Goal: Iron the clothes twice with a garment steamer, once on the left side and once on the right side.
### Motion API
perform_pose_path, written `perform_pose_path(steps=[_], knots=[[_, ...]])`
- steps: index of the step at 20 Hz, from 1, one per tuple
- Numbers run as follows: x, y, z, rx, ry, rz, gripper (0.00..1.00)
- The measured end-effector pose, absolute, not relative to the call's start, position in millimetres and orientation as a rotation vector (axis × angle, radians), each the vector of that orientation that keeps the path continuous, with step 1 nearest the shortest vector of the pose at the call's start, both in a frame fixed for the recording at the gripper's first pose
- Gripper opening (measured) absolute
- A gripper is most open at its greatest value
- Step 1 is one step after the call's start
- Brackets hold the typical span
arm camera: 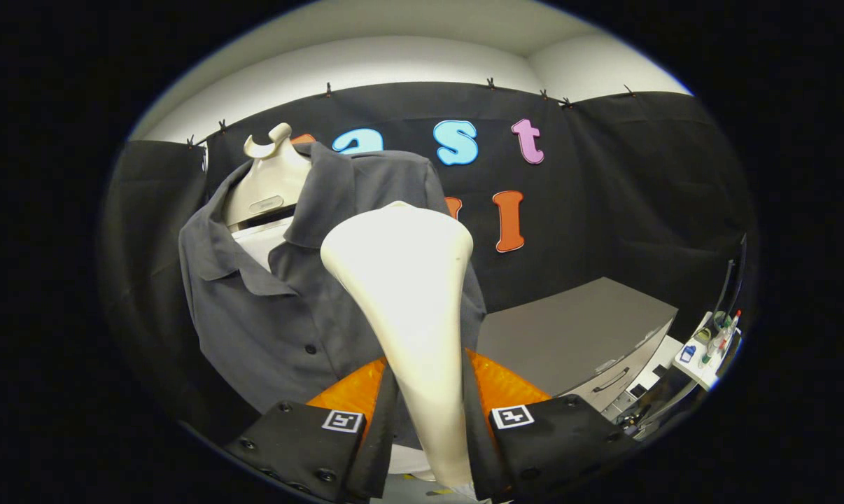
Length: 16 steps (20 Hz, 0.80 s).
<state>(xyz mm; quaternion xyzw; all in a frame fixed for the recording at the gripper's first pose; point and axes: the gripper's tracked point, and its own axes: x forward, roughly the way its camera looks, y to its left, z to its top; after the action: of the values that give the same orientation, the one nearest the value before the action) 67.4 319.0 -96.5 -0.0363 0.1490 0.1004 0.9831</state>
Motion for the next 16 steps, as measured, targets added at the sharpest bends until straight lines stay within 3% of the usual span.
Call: perform_pose_path(steps=[16], knots=[[106.5, 345.1, -165.8, -0.122, 0.451, 0.218, 0.53]])
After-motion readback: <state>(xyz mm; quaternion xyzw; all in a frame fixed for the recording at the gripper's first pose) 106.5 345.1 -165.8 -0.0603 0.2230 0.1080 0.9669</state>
